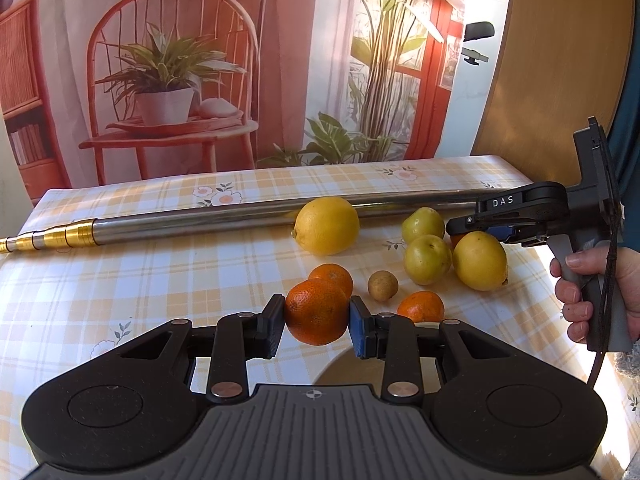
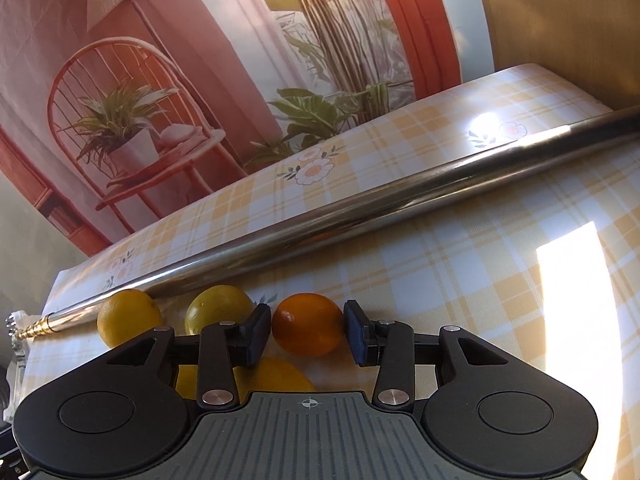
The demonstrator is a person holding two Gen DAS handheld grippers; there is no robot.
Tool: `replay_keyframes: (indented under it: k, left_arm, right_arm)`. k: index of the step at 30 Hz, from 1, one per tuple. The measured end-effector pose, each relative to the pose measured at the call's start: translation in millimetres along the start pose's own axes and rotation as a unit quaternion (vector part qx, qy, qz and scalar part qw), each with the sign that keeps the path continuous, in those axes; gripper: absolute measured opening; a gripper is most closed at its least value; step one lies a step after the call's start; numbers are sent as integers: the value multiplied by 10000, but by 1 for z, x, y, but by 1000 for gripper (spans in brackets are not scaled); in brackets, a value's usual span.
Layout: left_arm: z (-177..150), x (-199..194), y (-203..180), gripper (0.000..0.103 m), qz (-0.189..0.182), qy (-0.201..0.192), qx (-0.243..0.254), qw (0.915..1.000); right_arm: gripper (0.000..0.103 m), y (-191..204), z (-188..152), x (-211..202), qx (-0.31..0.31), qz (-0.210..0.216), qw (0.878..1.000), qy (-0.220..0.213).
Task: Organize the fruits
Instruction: 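Lift the orange with the left tool while the right tool grasps another orange, then carry both held oranges over the white plate with both tools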
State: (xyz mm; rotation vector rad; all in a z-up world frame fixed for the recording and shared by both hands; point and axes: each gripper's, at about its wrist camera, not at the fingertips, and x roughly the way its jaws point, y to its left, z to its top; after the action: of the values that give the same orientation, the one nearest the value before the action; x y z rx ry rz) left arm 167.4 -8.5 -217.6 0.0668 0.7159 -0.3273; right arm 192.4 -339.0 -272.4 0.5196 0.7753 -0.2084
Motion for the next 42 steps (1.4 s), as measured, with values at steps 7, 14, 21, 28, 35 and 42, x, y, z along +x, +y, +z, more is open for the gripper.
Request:
replay_keyframes:
  k: [7, 14, 21, 28, 35, 42]
  left_arm:
    - [-1, -2, -2, 36, -13, 16, -27, 10000]
    - [-2, -10, -1, 36, -75, -9, -94, 9999]
    - [-7, -22, -3, 36, -94, -22, -166, 9998]
    - [-22, -41, -4, 36, -41, -11, -231, 9997]
    - [-36, -56, -7, 36, -17, -13, -291, 9996]
    - [-45, -70, -9, 36, -38, -45, -254, 9997]
  right_arm:
    - [36, -1, -1, 1, 0, 12, 10000, 8]
    - [36, 0, -2, -21, -55, -25, 9994, -334]
    - [36, 4, -12, -64, -112, 166, 9978, -640]
    - [36, 16, -49, -125, -541, 201, 9912, -1194]
    - [36, 29, -74, -165, -958, 129, 9816, -1648]
    - [36, 44, -86, -178, -1388, -177, 9745, -1752]
